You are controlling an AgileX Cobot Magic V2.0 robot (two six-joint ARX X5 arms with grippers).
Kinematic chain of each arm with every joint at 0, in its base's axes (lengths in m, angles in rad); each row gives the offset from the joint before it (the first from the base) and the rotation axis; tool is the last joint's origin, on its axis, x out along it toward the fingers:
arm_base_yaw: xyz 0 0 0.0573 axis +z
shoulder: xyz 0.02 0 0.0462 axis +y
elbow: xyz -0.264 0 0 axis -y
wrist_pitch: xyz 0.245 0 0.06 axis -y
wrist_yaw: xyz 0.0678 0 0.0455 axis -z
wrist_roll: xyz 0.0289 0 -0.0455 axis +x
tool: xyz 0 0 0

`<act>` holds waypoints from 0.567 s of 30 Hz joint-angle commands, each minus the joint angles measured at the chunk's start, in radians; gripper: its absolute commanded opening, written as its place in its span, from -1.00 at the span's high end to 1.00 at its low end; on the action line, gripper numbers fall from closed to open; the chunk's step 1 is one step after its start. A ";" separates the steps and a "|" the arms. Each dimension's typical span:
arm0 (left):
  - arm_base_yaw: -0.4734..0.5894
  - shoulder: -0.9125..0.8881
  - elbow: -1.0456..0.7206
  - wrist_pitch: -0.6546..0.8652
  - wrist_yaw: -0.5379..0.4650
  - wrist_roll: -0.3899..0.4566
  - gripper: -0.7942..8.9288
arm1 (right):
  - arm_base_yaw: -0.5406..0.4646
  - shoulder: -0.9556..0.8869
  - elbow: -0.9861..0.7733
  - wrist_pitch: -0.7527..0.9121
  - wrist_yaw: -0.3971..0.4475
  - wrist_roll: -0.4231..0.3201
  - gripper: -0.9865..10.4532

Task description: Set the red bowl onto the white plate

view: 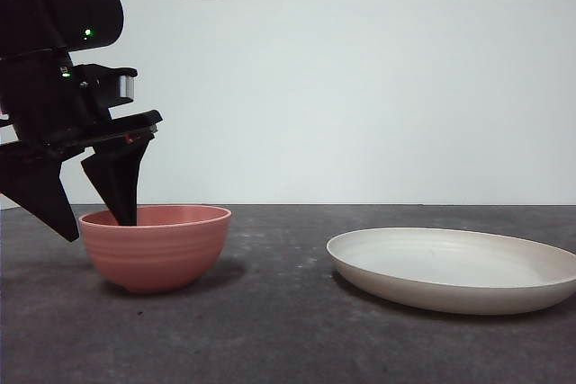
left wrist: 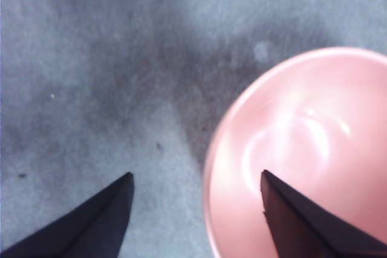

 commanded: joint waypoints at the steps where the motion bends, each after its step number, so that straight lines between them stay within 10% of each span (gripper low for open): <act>1: -0.004 0.020 0.019 0.009 -0.003 -0.013 0.29 | 0.003 0.004 0.021 0.009 0.000 0.005 0.15; 17: -0.004 0.020 0.019 0.008 -0.003 -0.035 0.81 | 0.003 0.004 0.021 0.009 0.000 0.005 0.15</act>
